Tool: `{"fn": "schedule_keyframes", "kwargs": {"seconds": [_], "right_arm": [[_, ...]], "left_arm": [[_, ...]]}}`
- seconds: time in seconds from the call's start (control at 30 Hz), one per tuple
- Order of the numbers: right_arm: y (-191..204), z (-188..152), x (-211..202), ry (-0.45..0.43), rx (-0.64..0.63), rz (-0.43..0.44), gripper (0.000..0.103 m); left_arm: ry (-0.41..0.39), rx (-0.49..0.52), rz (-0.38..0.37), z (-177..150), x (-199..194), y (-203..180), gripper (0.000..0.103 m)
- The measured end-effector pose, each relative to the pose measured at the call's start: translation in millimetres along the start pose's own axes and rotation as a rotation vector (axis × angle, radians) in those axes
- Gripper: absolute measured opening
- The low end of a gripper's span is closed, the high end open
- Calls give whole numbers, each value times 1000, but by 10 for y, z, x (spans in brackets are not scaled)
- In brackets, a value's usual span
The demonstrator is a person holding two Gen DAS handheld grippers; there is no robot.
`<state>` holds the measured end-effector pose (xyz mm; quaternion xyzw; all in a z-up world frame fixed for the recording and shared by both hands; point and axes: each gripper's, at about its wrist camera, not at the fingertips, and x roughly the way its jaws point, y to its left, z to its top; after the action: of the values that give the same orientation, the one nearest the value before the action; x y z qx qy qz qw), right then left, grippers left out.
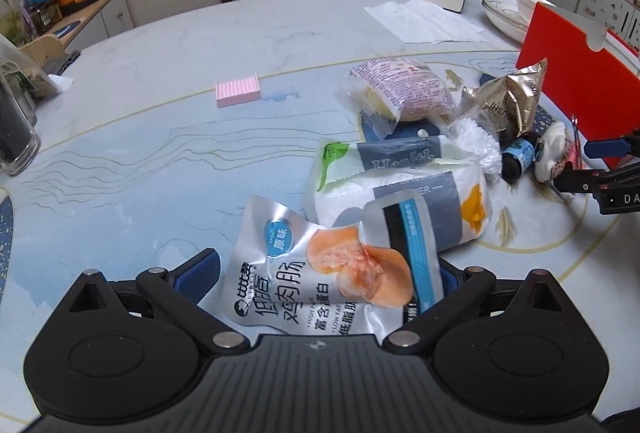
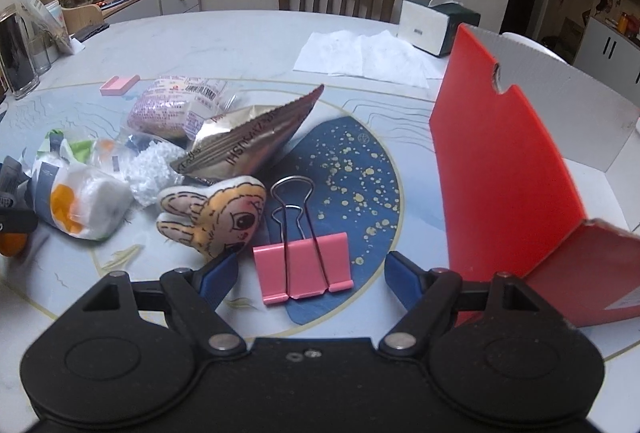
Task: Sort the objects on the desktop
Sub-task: 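Grasp the chicken-sausage snack pouch with the left tool while the right tool grasps the pink binder clip, then lift the pouch and the pink clip and carry both toward the red box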
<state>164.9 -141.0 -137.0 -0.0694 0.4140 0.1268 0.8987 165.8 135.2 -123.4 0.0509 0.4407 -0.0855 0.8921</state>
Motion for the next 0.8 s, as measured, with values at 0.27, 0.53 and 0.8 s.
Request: {"fn": "schedule_keyframes", "kwargs": {"seconds": [0.27,0.53,0.8], "right_arm": [[-12,37,80,7,8,43,79],[-21,54,89,-1,20,56,77],[-23,64,42,-4,27,68,52]], "left_arm": [[16,-34,-50,-2,63,87,102],[8,-74,-80,-1,37,147,98],[2,-108,-105,-18,-17,170,91]]}}
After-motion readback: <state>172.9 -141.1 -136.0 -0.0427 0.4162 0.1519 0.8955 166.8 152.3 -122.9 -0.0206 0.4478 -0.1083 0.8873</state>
